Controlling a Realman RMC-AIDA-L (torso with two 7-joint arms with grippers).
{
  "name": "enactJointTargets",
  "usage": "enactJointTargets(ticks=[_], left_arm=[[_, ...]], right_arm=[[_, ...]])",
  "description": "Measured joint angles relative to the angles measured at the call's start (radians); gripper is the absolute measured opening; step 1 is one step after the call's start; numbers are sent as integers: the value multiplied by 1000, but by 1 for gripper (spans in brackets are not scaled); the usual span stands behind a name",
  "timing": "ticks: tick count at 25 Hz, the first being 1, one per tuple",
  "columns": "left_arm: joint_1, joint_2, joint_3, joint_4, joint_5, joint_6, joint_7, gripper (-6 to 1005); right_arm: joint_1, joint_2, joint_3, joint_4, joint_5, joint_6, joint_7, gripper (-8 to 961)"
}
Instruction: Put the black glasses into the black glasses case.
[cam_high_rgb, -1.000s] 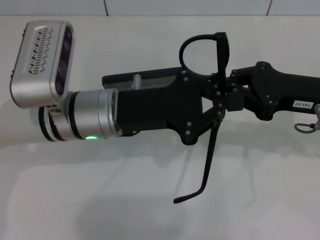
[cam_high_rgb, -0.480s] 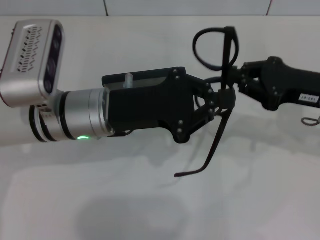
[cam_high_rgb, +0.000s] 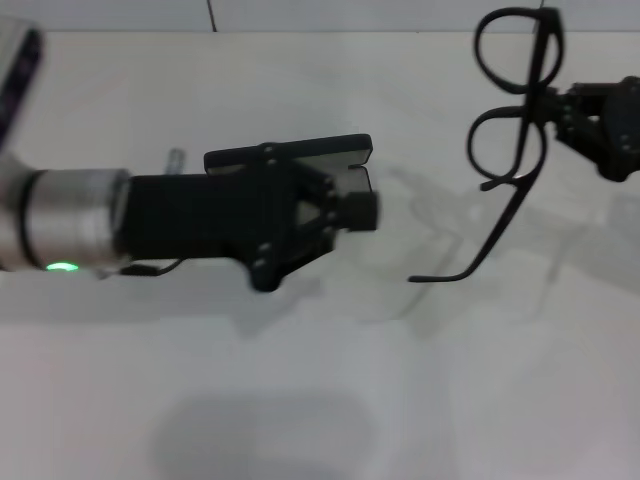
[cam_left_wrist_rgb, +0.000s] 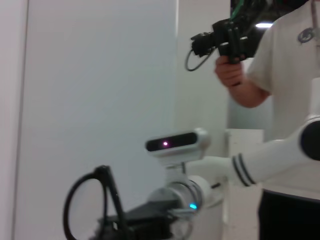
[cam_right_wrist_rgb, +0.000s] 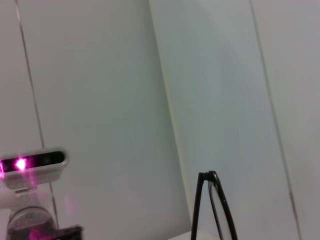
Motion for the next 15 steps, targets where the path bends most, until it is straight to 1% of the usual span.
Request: enactJointTargets(ticks=[2, 4, 7, 10, 12, 14, 15], left_arm=[[6, 18, 0, -3, 1, 43, -8, 4], [12, 31, 0, -8, 2, 77, -11, 4], [23, 38, 0, -10, 13, 98, -11, 4], [28, 31, 0, -19, 35, 99, -9, 4], [25, 19, 0, -33, 56, 95, -3, 5], [17, 6, 0, -47, 81, 84, 3, 5], [11, -5, 0, -54, 95, 72, 8, 5]], right_arm=[[-11, -12, 12, -10, 10, -18, 17, 54], [-15, -23, 29, -13, 15, -44, 36, 54], [-11, -37, 54, -12, 16, -93, 71, 55], [-3, -40, 74, -8, 28, -136, 103, 56], [4, -36, 77, -3, 37, -154, 117, 56], [13, -21, 78, 2, 41, -161, 131, 57], [19, -7, 77, 5, 42, -160, 137, 57]])
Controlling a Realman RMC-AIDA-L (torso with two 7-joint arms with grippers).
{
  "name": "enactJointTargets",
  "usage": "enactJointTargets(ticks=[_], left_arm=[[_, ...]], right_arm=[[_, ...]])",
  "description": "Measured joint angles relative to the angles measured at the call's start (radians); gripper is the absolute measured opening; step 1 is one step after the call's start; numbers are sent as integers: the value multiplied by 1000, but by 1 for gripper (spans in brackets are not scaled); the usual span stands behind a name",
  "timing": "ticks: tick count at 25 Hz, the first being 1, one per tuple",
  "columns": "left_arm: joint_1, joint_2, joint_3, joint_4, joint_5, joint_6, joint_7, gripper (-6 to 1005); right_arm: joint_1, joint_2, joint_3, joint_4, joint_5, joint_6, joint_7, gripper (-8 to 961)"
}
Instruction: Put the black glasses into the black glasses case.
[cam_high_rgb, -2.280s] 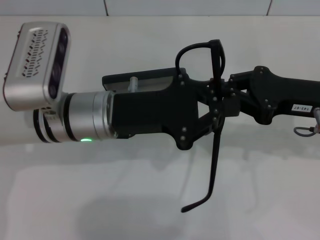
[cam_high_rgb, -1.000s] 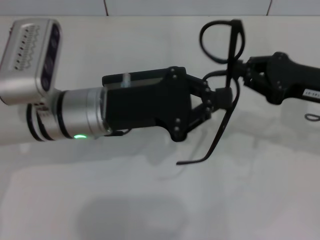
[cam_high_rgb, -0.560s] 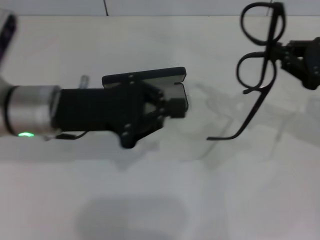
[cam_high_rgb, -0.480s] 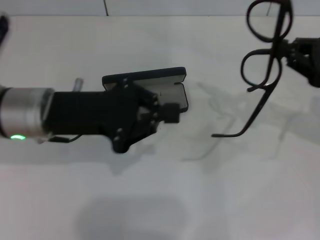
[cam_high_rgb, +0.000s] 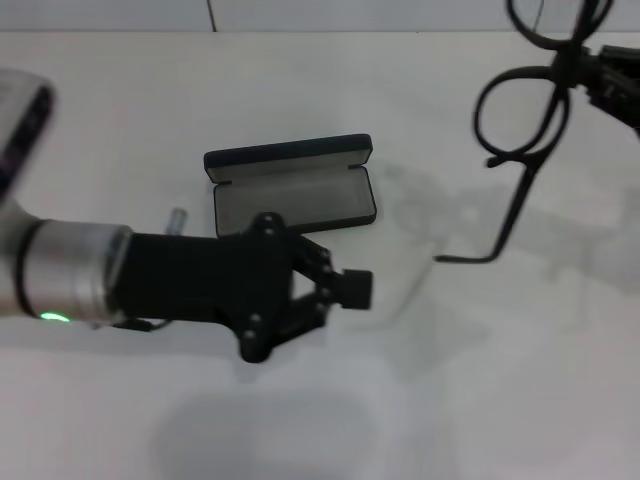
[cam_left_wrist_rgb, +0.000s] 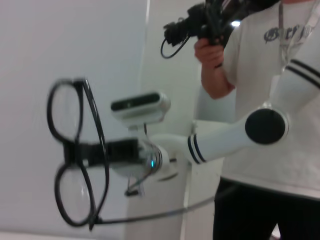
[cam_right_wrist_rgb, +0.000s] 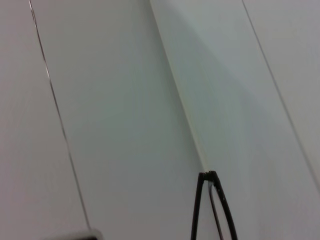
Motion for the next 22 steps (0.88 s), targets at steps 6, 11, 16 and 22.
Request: enactJointTargets(ticks=[6, 11, 16, 22], left_arm=[[-32, -52, 0, -27, 42, -44, 15, 5], [-45, -81, 0, -35, 45, -63, 18, 5], [-50, -94, 0, -44, 46, -90, 19, 5], [-50, -94, 0, -60, 40, -100, 19, 6]], right_arm=[[76, 44, -11, 126, 1, 50, -8, 58], [153, 48, -29, 249, -3, 103, -43, 59], [179, 49, -111, 290, 1, 158, -60, 61], [198, 49, -140, 340, 2, 171, -91, 62]])
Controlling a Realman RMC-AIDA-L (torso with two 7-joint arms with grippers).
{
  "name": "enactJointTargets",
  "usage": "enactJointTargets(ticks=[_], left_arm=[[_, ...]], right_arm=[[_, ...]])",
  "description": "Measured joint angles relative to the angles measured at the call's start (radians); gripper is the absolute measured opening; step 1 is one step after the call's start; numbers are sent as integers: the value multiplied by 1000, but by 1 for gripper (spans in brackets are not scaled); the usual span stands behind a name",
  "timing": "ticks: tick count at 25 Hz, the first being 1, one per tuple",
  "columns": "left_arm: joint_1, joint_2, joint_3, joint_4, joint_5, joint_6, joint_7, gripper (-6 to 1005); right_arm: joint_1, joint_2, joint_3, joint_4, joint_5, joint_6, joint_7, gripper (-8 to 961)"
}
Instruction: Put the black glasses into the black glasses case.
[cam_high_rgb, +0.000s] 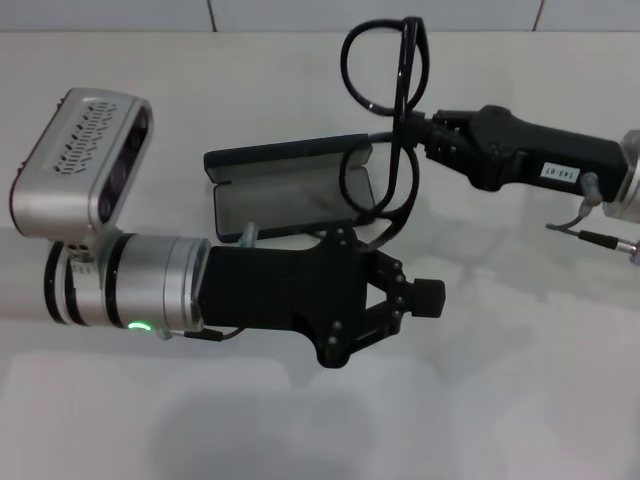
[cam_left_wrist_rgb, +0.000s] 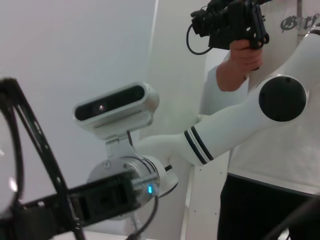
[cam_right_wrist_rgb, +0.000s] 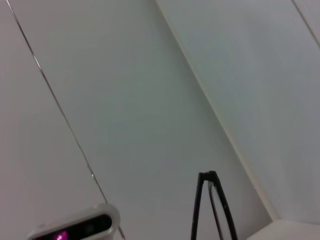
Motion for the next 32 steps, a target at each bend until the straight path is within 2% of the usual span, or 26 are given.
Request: enactJointTargets(ticks=[13, 32], left_arm=[[-2, 2, -26, -9, 0, -25, 0, 6], [-3, 0, -26, -11, 0, -37, -6, 7]], right_arm=[[2, 0, -111, -7, 0, -5, -3, 65], [0, 0, -168, -20, 7, -29, -8, 70]])
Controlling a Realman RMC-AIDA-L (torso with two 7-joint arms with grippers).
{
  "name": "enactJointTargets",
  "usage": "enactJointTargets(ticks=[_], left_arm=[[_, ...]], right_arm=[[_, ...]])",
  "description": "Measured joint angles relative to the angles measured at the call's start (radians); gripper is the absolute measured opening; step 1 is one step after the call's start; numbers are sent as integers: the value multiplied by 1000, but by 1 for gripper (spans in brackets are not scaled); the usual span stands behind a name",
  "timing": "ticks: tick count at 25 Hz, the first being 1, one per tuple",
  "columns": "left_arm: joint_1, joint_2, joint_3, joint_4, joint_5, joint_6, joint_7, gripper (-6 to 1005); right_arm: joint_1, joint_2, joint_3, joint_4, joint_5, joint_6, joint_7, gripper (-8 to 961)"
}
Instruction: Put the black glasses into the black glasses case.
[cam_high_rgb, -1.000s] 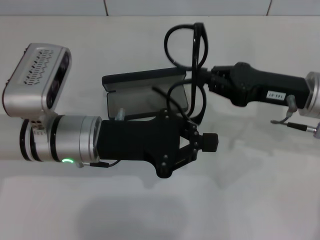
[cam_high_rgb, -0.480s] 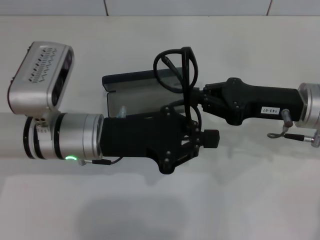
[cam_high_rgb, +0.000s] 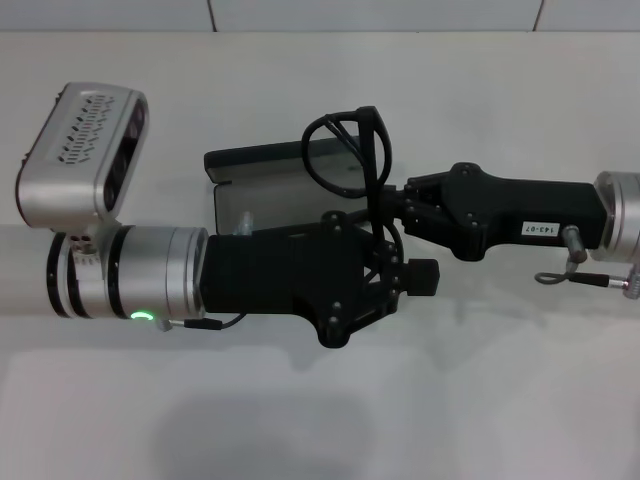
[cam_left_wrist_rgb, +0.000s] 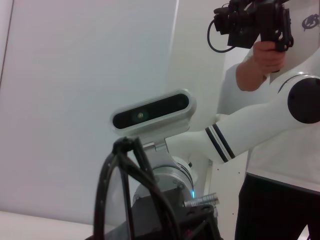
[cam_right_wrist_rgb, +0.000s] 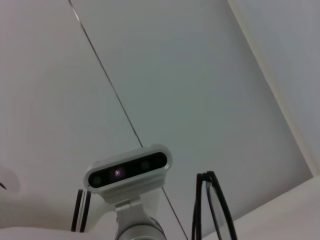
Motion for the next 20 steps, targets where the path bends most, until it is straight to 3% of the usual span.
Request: enactJointTargets(ticks=[13, 20], left_arm=[[9, 11, 0, 9, -2, 25, 0, 7], [61, 60, 0, 2, 11, 52, 2, 8]], right_arm=[[-26, -1, -5, -65, -1, 20, -1, 73], [-41, -12, -38, -266, -110, 120, 55, 74]])
